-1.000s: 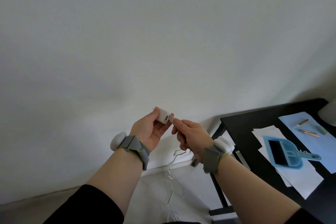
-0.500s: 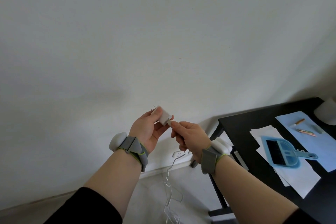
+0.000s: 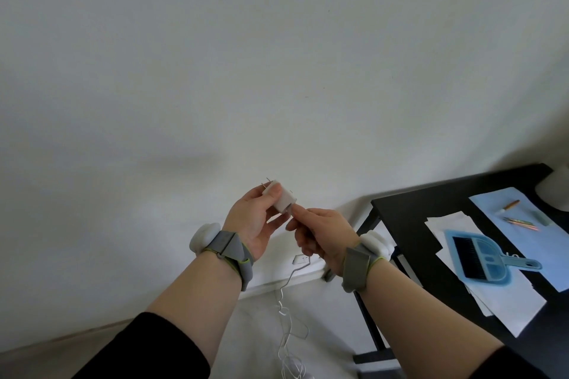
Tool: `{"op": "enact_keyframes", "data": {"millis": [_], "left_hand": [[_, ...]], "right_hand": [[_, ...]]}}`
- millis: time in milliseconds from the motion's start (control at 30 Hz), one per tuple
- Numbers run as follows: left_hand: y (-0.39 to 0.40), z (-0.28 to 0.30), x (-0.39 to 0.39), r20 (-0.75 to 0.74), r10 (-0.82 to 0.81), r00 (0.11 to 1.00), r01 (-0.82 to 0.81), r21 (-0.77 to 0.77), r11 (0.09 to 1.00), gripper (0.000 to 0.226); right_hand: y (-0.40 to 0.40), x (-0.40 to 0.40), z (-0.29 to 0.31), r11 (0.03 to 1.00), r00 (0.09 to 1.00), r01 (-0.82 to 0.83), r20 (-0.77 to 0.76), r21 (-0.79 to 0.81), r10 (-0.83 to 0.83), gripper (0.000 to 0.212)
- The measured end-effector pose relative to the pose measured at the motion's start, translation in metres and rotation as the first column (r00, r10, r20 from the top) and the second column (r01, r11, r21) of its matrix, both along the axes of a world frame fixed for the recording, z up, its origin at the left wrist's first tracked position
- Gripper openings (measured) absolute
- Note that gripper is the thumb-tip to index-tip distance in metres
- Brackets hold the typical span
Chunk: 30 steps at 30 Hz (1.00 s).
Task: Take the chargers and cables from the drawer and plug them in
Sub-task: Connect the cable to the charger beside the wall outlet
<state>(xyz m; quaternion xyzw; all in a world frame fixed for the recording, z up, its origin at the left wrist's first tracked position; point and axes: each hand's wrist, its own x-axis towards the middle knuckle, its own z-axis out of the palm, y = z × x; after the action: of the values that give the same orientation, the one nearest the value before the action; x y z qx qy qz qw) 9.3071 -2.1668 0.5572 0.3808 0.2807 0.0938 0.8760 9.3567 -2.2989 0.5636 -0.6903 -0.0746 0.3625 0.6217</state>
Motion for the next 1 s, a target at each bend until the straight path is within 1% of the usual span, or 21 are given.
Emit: {"op": "enact_keyframes", "data": {"millis": [67, 133, 200, 300, 400, 534, 634, 734, 800, 834, 900, 1000], "left_hand": [[0.000, -0.004, 0.001, -0.005, -0.032, 0.999, 0.032, 0.031, 0.999, 0.034], [-0.002, -0.008, 0.003, 0.001, -0.063, 0.998, 0.063, 0.031, 0.998, 0.029], [-0.006, -0.011, 0.005, -0.005, -0.099, 0.995, 0.100, 0.028, 0.995, 0.024], [-0.013, -0.019, 0.010, -0.013, -0.141, 0.990, 0.141, 0.031, 0.989, 0.021], [-0.018, -0.027, 0.015, -0.017, -0.162, 0.987, 0.162, 0.042, 0.986, 0.023], [-0.027, -0.042, 0.026, -0.042, -0.191, 0.981, 0.193, 0.066, 0.979, 0.030], [-0.035, -0.058, 0.037, -0.079, -0.207, 0.975, 0.212, 0.072, 0.975, 0.030], [-0.041, -0.078, 0.041, -0.147, -0.185, 0.972, 0.191, 0.031, 0.981, 0.026], [-0.045, -0.102, 0.045, -0.240, -0.174, 0.955, 0.186, 0.027, 0.982, 0.030], [-0.047, -0.114, 0.046, -0.293, -0.186, 0.938, 0.211, 0.053, 0.976, 0.035], [-0.054, -0.136, 0.047, -0.394, -0.251, 0.884, 0.324, 0.129, 0.937, 0.042], [-0.072, -0.169, 0.051, -0.478, -0.322, 0.817, 0.442, 0.163, 0.882, 0.060]], "right_hand": [[-0.001, 0.005, -0.003, 1.000, 0.996, -0.013, -0.088, 0.000, 0.013, 0.045], [-0.003, 0.010, -0.007, 1.000, 0.985, -0.030, -0.171, 0.005, 0.030, 0.051], [-0.005, 0.014, -0.011, 0.999, 0.974, -0.043, -0.220, 0.025, 0.048, 0.053], [-0.009, 0.020, -0.020, 0.998, 0.962, -0.028, -0.269, 0.060, 0.043, 0.049], [-0.014, 0.028, -0.029, 0.996, 0.953, 0.030, -0.304, 0.082, -0.003, 0.043], [-0.021, 0.040, -0.045, 0.995, 0.923, 0.068, -0.382, 0.070, -0.036, 0.038], [-0.026, 0.051, -0.063, 0.994, 0.895, 0.086, -0.443, 0.063, -0.050, 0.033], [-0.031, 0.059, -0.079, 0.991, 0.883, 0.121, -0.463, 0.062, -0.079, 0.031], [-0.035, 0.069, -0.095, 0.985, 0.862, 0.162, -0.494, 0.051, -0.116, 0.029], [-0.037, 0.073, -0.102, 0.982, 0.850, 0.183, -0.509, 0.043, -0.136, 0.029], [-0.040, 0.082, -0.117, 0.976, 0.824, 0.216, -0.543, 0.038, -0.161, 0.027], [-0.043, 0.093, -0.141, 0.964, 0.773, 0.261, -0.610, 0.056, -0.174, 0.025]]}}
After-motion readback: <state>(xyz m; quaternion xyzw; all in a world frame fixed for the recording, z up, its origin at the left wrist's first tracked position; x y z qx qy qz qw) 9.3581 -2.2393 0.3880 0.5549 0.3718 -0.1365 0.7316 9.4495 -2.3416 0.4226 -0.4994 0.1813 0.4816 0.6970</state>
